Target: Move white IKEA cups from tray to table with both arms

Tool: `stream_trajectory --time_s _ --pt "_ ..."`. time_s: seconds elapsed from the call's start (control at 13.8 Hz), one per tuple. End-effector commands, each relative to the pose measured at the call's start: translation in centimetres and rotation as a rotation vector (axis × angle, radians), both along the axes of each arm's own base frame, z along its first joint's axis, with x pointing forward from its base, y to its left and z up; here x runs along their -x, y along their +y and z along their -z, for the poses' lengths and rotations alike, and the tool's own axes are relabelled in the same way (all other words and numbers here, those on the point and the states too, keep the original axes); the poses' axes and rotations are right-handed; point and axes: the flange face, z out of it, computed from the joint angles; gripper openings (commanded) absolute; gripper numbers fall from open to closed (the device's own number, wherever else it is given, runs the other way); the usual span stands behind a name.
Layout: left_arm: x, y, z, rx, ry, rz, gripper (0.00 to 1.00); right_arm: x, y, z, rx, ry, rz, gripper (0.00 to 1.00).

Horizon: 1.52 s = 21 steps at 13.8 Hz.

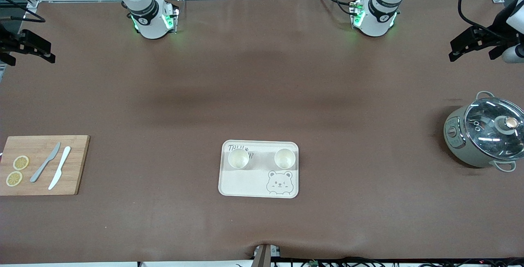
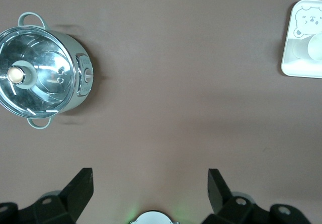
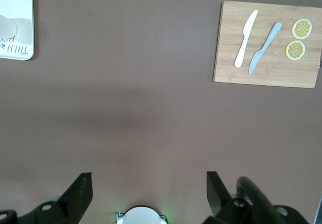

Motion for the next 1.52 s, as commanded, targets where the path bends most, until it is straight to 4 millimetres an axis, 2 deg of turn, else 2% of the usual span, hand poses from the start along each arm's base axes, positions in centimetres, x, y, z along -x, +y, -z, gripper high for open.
stream_trajectory --time_s 0.0,0.51,0.94,1.45 --pt "0.2 0.3 -0.7 -0.003 -0.001 0.003 1.00 0.5 -0.4 -0.1 0.003 -0.007 0.000 1.00" --pt "-0.1 0.9 -0.7 -0.049 -0.002 0.035 1.00 0.5 -0.3 -0.1 -0.007 -0.007 0.001 1.00" --pt "-1.0 0.9 0.9 -0.037 0.033 0.033 1.00 0.3 -0.6 -0.3 -0.006 -0.015 0.007 1.00" --pt "-1.2 0.6 -0.1 -0.045 0.009 0.030 1.00 0.2 -0.6 -0.2 -0.006 -0.014 0.007 1.00"
